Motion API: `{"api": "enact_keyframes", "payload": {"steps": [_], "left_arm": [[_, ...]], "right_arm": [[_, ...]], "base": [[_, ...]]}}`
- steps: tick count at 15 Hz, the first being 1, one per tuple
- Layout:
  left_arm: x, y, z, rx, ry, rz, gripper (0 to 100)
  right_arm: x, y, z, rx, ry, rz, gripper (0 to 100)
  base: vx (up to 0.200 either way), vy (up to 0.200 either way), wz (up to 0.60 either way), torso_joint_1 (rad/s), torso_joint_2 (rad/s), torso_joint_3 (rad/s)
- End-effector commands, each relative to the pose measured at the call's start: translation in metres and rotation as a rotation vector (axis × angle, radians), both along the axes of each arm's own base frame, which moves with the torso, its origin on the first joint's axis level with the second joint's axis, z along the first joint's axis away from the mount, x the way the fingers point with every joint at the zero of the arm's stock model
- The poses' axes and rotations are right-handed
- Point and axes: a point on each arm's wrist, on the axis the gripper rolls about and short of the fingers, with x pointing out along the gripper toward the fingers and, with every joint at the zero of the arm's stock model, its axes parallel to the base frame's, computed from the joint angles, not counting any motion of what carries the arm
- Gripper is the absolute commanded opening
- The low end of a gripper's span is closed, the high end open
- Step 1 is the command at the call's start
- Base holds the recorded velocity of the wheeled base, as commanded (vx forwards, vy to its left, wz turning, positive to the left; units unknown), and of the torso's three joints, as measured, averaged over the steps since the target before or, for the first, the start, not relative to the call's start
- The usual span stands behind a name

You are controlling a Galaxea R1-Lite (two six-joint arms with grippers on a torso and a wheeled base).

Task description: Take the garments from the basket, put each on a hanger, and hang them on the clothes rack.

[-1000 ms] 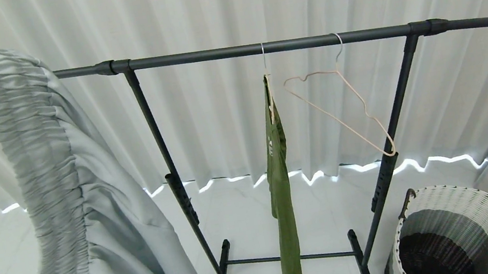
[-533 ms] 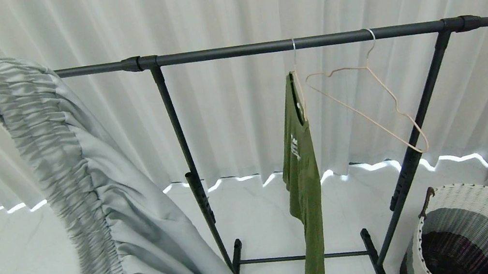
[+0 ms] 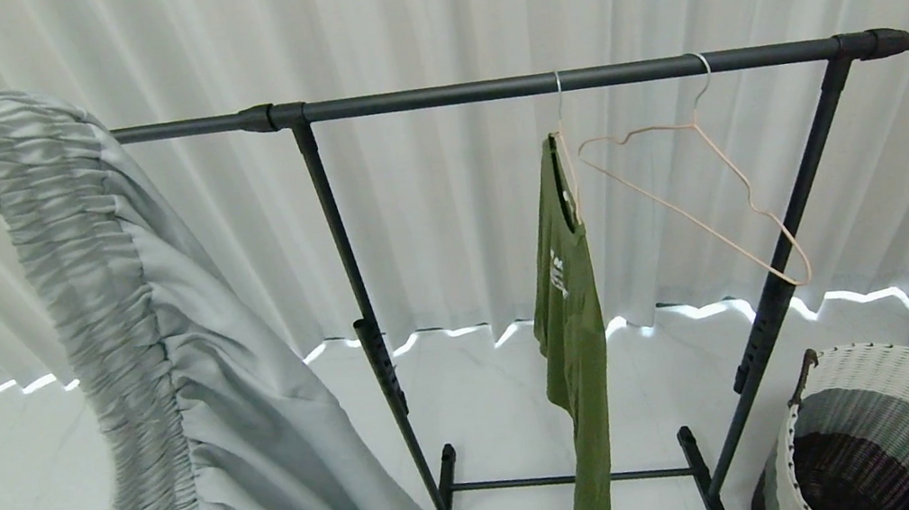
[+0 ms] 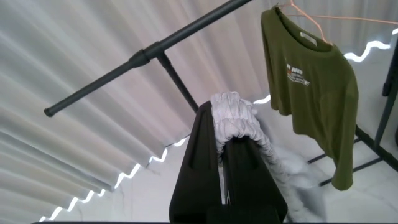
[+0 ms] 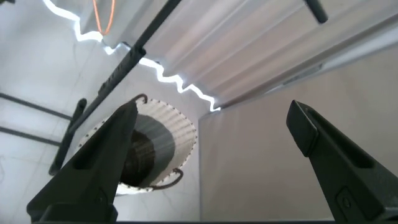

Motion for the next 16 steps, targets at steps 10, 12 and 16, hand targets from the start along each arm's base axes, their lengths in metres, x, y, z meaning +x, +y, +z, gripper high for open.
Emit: {"api": "enact_keyframes", "payload": {"steps": [10, 12, 16], "left_arm": [[0.002, -0.002, -0.008, 0.022, 0.021, -0.001, 0], [0.002, -0.002, -0.010, 0.027, 0.024, -0.001, 0], [0.001, -0.001, -0.010, 0.026, 0.022, -0.001, 0]], "right_arm": [[0.014, 0.005, 0.000, 0.227, 0.021, 0.094, 100], [0.025, 0.006, 0.002, 0.263, 0.038, 0.083, 100], [0.048, 0.010, -0.001, 0.296, 0.102, 0.090, 100]], "base": [[0.160, 0.000, 0.00, 0.001, 0.00, 0.002], [0.000, 0.000, 0.00, 0.000, 0.00, 0.000], [0.000, 0.000, 0.00, 0.000, 0.00, 0.000]]}}
